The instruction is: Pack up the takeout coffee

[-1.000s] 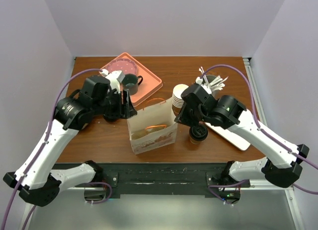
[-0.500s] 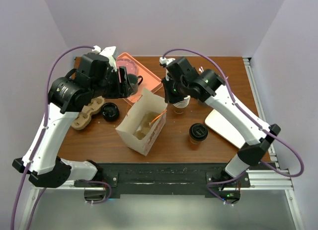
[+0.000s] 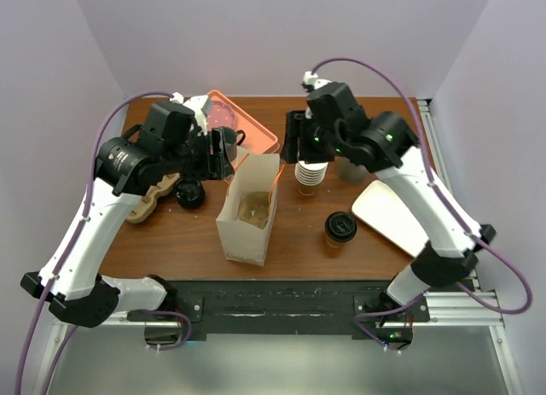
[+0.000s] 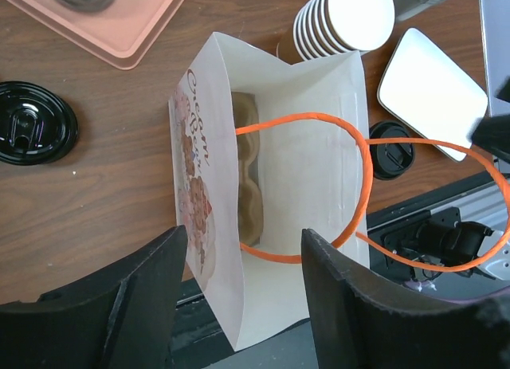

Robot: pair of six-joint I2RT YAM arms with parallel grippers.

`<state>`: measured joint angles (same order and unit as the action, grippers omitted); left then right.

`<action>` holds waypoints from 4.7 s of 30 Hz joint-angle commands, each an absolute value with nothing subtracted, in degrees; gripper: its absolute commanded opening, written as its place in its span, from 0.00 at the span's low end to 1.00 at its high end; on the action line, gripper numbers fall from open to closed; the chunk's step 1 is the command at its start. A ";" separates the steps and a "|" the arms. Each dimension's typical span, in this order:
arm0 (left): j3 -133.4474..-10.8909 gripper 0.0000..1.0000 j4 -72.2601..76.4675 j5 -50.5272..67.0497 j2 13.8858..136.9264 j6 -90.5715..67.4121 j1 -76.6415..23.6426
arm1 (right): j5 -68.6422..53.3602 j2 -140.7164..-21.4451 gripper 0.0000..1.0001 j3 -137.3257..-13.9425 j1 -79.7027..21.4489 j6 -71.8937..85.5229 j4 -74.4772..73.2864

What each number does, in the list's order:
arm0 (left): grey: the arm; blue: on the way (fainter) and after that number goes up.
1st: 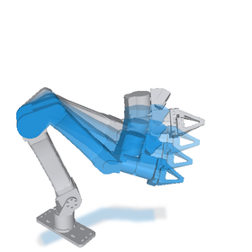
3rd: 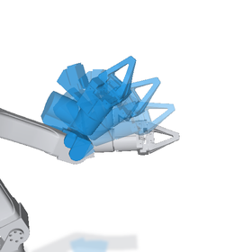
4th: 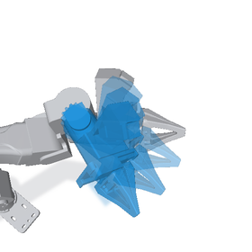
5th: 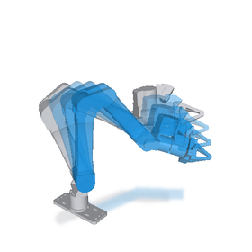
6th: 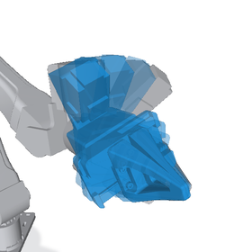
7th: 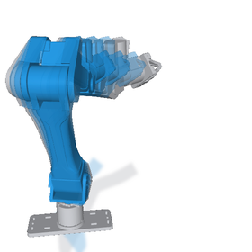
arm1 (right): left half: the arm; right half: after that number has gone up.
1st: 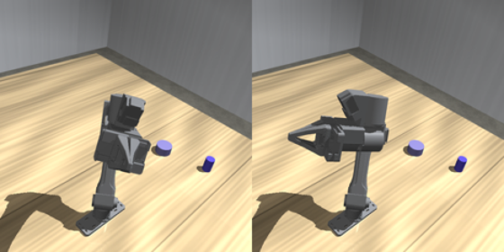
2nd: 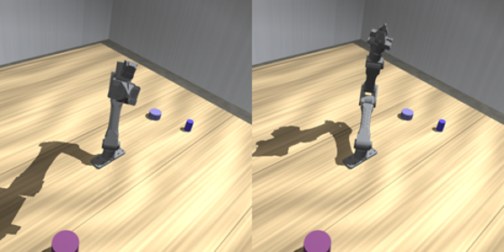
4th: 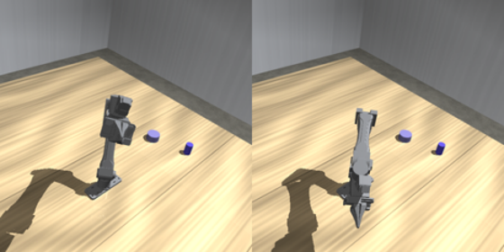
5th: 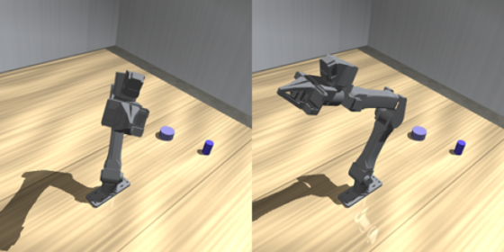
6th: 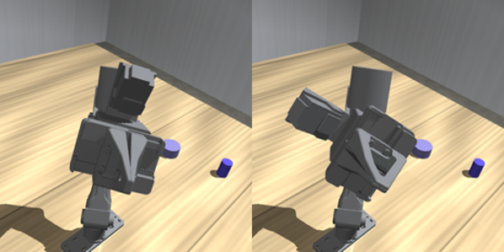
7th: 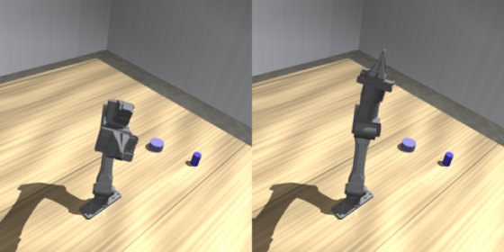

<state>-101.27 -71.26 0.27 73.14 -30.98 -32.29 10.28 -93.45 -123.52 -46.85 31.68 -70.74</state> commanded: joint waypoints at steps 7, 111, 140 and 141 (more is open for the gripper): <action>-98.44 0.64 -67.77 6.06 70.15 -33.57 -32.08 | 9.58 -74.02 0.54 -103.12 -55.52 52.99 -61.01; -75.94 0.68 -58.54 10.55 58.88 -24.08 -30.15 | 27.42 -72.95 0.00 -86.13 -69.79 -6.86 -47.81; -75.59 0.00 -61.96 10.46 57.49 -29.53 -31.03 | 22.15 -68.39 0.62 -90.18 -69.79 19.55 -47.29; -74.11 0.00 -61.70 10.46 56.78 -29.62 -31.03 | 21.89 -67.77 0.64 -90.26 -69.70 22.04 -47.20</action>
<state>-76.07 -61.89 10.15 60.16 -27.49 -30.83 23.90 -72.66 -86.89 -69.65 8.12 -48.51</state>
